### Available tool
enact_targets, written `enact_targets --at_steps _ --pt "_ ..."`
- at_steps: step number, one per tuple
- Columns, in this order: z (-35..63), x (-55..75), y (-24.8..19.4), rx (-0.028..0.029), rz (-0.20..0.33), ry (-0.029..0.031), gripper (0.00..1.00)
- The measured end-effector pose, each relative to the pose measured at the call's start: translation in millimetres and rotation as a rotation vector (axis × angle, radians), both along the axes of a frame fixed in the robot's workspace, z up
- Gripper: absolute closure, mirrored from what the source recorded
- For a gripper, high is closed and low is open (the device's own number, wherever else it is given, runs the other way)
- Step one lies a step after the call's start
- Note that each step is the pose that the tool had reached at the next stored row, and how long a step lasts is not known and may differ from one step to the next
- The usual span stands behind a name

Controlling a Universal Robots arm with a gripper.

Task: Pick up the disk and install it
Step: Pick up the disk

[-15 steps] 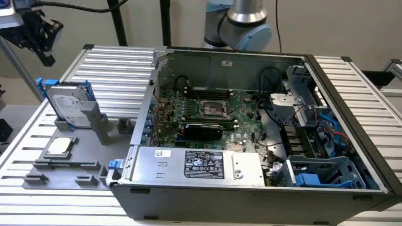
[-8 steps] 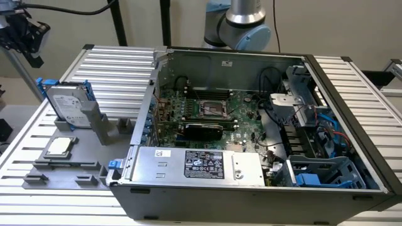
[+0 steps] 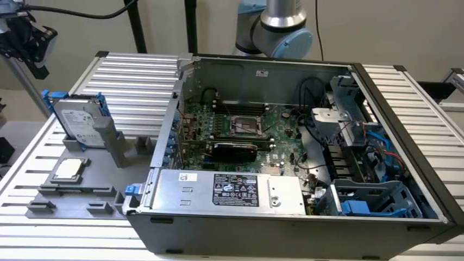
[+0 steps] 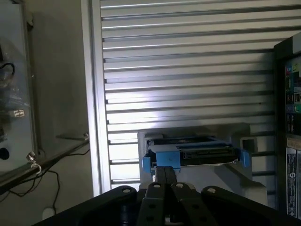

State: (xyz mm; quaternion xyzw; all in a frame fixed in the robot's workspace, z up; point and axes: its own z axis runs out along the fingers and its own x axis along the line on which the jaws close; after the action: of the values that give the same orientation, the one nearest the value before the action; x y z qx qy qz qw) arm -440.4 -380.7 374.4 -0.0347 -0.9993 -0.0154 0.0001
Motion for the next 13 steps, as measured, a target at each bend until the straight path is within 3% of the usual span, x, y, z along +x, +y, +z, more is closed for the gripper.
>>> enact_targets --at_steps 13 --pt "0.0 5.5 0.0 0.0001 0.013 0.0 1.0"
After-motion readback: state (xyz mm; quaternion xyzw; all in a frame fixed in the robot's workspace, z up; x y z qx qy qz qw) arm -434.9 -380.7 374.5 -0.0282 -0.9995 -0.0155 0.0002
